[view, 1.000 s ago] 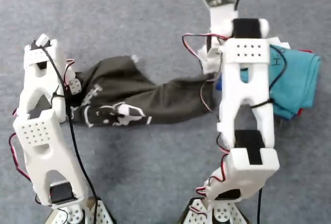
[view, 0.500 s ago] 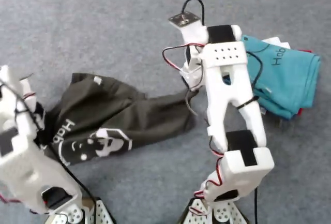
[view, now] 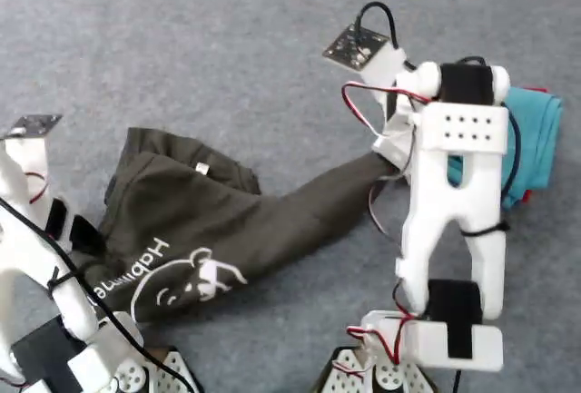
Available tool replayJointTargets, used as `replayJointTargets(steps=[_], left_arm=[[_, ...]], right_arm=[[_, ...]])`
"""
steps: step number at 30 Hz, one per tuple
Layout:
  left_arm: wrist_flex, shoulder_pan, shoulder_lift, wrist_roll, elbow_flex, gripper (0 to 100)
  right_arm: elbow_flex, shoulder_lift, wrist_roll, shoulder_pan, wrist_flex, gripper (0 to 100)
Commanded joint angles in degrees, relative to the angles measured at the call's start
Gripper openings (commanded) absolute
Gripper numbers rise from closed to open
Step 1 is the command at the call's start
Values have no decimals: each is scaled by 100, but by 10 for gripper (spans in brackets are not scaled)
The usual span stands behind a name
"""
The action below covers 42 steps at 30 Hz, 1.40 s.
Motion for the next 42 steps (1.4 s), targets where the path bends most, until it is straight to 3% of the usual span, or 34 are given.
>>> replayJointTargets(steps=[1, 4, 12, 18, 24, 27, 42], left_arm=[[62, -163, -88, 202, -901, 273], [62, -84, 158, 1169, -1807, 273], [35, 1684, 1960, 5284, -3653, 273], [35, 2554, 3807, 6963, -5095, 273], [44, 2782, 5196, 7613, -5974, 222], [44, 2782, 5635, 7631, -6132, 181], [35, 2862, 6444, 7648, -6466, 181]], right_arm=[[66, -365, 88, -114, 0, 14], [40, -312, 88, -264, -44, 14], [57, -145, 70, -273, -237, 14], [66, -136, 70, -281, -237, 14], [66, -127, 53, -281, -237, 14], [66, -127, 53, -281, -246, 14], [75, -127, 53, -290, -246, 14]])
